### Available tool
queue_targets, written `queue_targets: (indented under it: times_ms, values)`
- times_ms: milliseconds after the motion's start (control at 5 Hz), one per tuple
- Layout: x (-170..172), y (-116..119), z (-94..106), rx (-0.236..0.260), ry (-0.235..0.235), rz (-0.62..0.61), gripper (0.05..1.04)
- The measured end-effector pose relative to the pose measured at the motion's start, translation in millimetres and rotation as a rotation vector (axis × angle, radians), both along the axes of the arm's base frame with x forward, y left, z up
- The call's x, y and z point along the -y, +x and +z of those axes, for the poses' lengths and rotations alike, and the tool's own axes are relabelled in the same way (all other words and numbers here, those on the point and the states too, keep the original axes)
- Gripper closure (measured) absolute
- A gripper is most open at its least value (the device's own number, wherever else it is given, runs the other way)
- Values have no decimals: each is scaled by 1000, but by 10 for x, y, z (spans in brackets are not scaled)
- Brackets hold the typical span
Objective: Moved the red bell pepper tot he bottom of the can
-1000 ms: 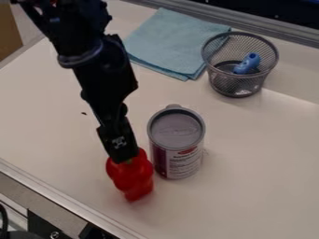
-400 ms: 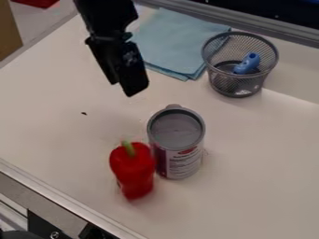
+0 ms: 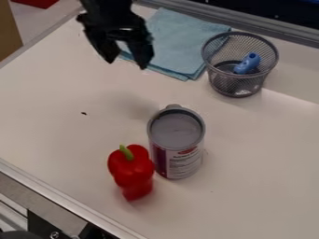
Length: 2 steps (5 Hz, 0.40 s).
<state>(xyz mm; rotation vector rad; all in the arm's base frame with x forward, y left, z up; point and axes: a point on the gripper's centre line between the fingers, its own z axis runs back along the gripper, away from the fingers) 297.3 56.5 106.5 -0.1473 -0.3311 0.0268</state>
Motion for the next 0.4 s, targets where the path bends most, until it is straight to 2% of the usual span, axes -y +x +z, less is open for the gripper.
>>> queue_targets:
  times_ms: [200, 400]
  values:
    - [-45, 155, 66, 62, 21, 70, 83]
    - [-166, 128, 64, 31, 68, 168, 83]
